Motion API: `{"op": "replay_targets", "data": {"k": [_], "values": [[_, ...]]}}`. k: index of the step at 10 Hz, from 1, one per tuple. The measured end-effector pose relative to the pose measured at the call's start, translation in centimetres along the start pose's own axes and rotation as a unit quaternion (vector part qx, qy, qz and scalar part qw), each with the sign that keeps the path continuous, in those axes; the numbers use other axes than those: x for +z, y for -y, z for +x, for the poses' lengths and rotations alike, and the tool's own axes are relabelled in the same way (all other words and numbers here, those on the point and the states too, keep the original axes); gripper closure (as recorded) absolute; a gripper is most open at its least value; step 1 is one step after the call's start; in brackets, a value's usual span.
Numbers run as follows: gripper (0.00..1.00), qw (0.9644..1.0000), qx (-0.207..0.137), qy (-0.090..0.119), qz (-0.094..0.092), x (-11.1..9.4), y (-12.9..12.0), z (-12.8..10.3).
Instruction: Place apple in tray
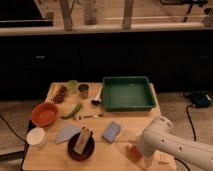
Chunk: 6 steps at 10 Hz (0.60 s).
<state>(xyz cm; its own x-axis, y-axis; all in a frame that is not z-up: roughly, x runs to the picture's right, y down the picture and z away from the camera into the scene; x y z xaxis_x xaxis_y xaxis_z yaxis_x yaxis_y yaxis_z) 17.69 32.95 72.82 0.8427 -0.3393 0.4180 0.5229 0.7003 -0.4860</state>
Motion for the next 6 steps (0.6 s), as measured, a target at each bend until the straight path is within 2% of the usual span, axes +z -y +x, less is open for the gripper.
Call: {"op": "replay_targets", "data": {"k": [4,6], "values": [[0.2,0.9995,-0.006,0.031,0.006,-0.2,0.48,0.35],[0.2,0.9986,-0.002,0.053,0.003,-0.03,0.4,0.7]]}}
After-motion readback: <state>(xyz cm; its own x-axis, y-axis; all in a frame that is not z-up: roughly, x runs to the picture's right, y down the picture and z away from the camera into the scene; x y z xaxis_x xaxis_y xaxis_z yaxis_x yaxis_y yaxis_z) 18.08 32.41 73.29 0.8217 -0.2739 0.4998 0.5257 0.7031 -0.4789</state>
